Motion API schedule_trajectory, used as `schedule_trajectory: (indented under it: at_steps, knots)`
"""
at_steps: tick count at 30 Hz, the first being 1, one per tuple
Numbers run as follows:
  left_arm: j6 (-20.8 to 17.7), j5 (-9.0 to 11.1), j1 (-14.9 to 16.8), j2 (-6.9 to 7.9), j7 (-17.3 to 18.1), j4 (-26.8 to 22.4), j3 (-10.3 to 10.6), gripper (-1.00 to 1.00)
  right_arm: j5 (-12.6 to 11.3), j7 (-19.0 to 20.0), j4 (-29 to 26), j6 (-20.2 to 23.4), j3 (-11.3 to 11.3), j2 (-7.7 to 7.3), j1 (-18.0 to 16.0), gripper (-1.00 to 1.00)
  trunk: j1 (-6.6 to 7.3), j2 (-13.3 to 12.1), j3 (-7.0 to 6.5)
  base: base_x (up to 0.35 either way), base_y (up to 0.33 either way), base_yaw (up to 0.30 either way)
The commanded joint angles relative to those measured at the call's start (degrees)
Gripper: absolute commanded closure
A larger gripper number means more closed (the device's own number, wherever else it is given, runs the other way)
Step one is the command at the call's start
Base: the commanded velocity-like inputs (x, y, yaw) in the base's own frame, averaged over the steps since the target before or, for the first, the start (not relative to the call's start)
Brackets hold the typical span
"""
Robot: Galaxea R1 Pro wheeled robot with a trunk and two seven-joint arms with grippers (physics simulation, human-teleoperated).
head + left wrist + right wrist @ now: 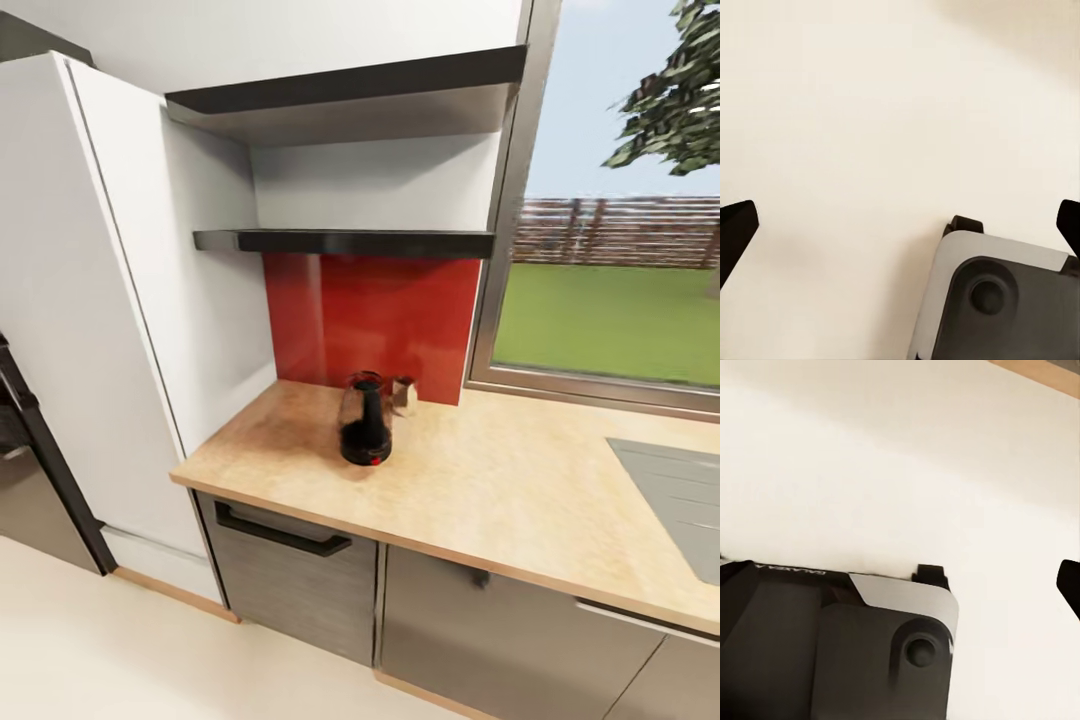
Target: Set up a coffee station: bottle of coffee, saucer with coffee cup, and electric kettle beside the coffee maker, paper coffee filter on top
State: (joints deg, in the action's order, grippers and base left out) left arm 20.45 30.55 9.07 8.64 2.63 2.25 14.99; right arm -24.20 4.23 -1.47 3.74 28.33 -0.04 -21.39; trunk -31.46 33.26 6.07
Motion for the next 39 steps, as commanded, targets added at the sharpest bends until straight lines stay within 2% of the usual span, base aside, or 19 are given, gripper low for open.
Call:
schedule_trajectory:
  at_steps: [1, 9, 16, 27, 32, 36, 39]
  knots:
    - [0.3, 0.6, 0.1, -0.02, 0.3, 0.2, 0.5, -1.00, -0.6, 0.1, 0.0, 0.2, 0.5, 0.00, -0.1, -1.00, -0.03, 0.1, 0.10, 0.092, 0.332, 0.000]
    - [0.2, 0.5, 0.1, -0.02, 0.3, 0.2, 0.5, -1.00, -0.7, 0.1, 0.0, 0.2, 0.4, 0.10, -0.1, -1.00, -0.03, 0.1, 0.10, 0.092, 0.333, 0.000]
    - [0.0, 0.5, 0.1, 0.23, 0.3, 0.3, 0.5, -1.00, -0.7, 0.1, -0.1, 0.1, 0.4, -0.04, -0.1, -1.00, -0.03, 0.1, 0.10, -0.001, 0.333, -0.274]
    - [0.2, 0.4, 0.1, 0.41, 0.2, 0.2, 0.5, -1.00, -0.9, 0.1, -0.2, 0.1, 0.4, 0.12, -0.1, -1.00, -0.03, 0.1, 0.00, -0.157, 0.281, -0.240]
    - [0.2, 0.5, 0.2, 1.37, 0.2, 0.2, 0.5, -1.00, -1.0, 0.1, -0.6, 0.0, 0.3, 0.24, -0.1, -1.00, -0.03, 0.1, -0.01, -0.084, 0.075, -0.028]
    - [0.1, 0.4, 0.3, 1.89, 0.2, 0.2, 0.6, -1.00, -0.9, 0.0, -6.3, -1.7, 0.3, 0.57, -0.1, -1.00, -0.03, 0.1, -0.01, -0.016, 0.014, -0.005]
    - [0.0, 0.0, 0.3, 2.04, 0.2, 0.2, 1.0, -1.00, -0.8, -0.1, -13.4, -6.1, 0.5, 1.16, -0.1, -1.00, -0.03, 0.1, -0.01, -0.003, 0.003, -0.001]
